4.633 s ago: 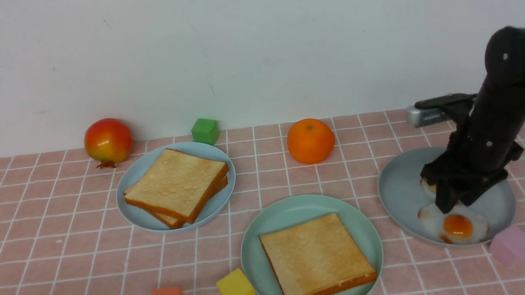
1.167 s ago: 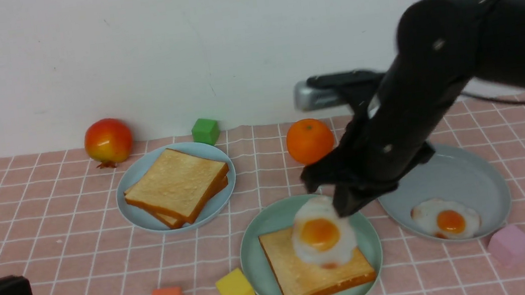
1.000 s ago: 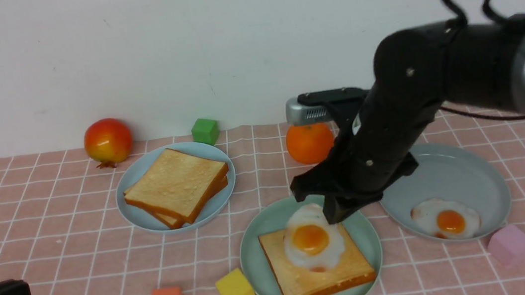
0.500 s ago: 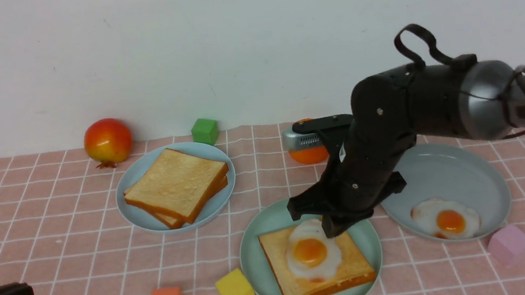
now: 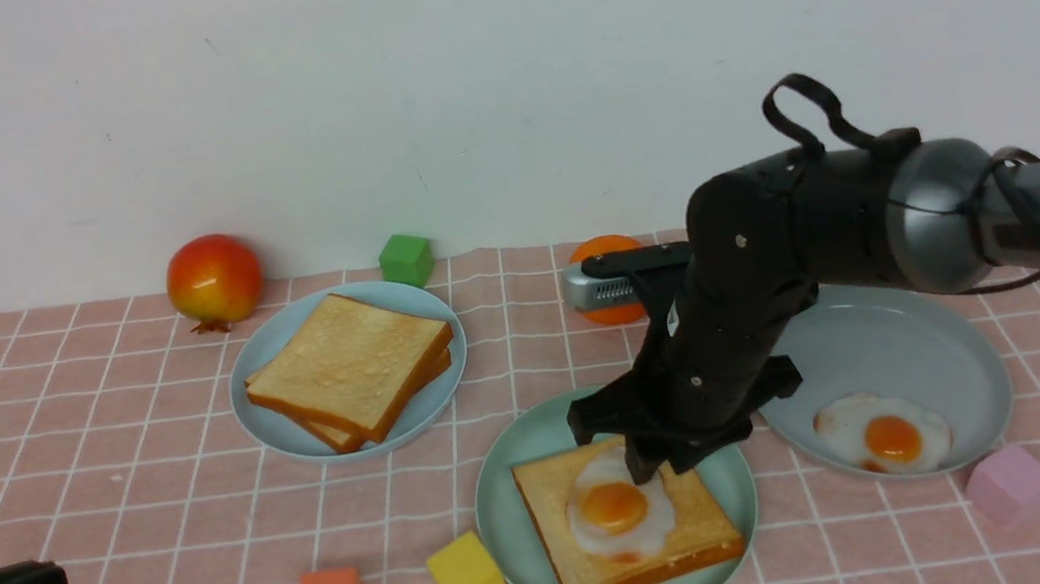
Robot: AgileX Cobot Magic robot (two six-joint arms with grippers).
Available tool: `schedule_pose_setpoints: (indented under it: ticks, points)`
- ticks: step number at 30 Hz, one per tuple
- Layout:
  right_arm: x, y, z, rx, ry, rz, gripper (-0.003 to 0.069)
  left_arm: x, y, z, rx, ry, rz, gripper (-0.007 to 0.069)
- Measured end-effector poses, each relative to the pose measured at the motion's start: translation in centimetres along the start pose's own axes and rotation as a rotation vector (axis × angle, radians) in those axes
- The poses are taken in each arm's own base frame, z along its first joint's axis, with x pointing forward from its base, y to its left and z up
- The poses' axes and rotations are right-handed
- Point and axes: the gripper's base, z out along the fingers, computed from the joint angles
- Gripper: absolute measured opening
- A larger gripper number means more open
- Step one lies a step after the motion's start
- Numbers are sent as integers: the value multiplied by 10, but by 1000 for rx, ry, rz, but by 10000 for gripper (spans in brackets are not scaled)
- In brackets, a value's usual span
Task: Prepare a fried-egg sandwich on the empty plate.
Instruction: Use the right arm to place the fried egg on the slice of bread in the middle, then use the left arm to grab a slice of bread
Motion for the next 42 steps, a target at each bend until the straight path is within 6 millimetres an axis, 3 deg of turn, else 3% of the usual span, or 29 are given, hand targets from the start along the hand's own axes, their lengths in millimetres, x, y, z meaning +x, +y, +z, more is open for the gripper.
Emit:
schedule_pose_setpoints:
  ticks: [2, 3, 6, 10, 11, 14, 15, 19, 22, 23, 25, 26, 29, 30, 33, 35, 38, 42]
  points:
    - [-1, 1, -6, -3, 0, -2, 387, 0, 0, 0, 1, 1, -2, 73]
    - [-1, 4, -20, -5, -2, -11, 416, 0, 0, 0, 5, 3, -8, 73]
    - [0, 9, -66, -7, -38, -43, 406, 2, -1, 4, 1, 34, -23, 72]
    - [20, 14, -141, -12, -71, -111, 262, 1, -3, 21, -88, 187, -16, 72]
    - [23, 14, -149, -16, -84, -115, 251, 0, -3, 22, -93, 196, -13, 72]
    - [61, 13, -213, -37, -160, -154, 41, -9, -9, 56, -182, 315, 75, 44]
    - [73, 12, -227, -45, -182, -161, 8, -12, -10, 68, -207, 338, 103, 18]
    - [117, 7, -264, -82, -265, -189, -4, -29, -8, 116, -305, 403, 125, 13]
    - [142, 3, -280, -98, -308, -204, 1, -42, 6, 147, -342, 444, 112, 13]
    - [144, 3, -281, -99, -311, -207, 1, -45, 7, 149, -336, 442, 123, 13]
    - [161, 1, -294, -121, -352, -231, 4, -54, 22, 179, -296, 506, 93, 13]
    - [162, 1, -294, -122, -354, -235, 4, -56, 22, 178, -289, 502, 93, 13]
    - [173, 2, -304, -154, -379, -267, 4, -56, 44, 222, -201, 579, 63, 13]
    - [174, 3, -304, -157, -380, -271, 4, -57, 44, 224, -195, 578, 72, 13]
    - [176, 3, -304, -169, -368, -278, 4, -51, 60, 261, -187, 612, 101, 16]
    - [176, 3, -304, -169, -368, -278, 5, -49, 65, 273, -191, 617, 113, 31]
    - [176, 4, -304, -178, -363, -277, 7, -40, 80, 304, -225, 641, 164, 126]
    - [177, 5, -304, -195, -357, -274, 7, -32, 93, 325, -266, 655, 207, 262]
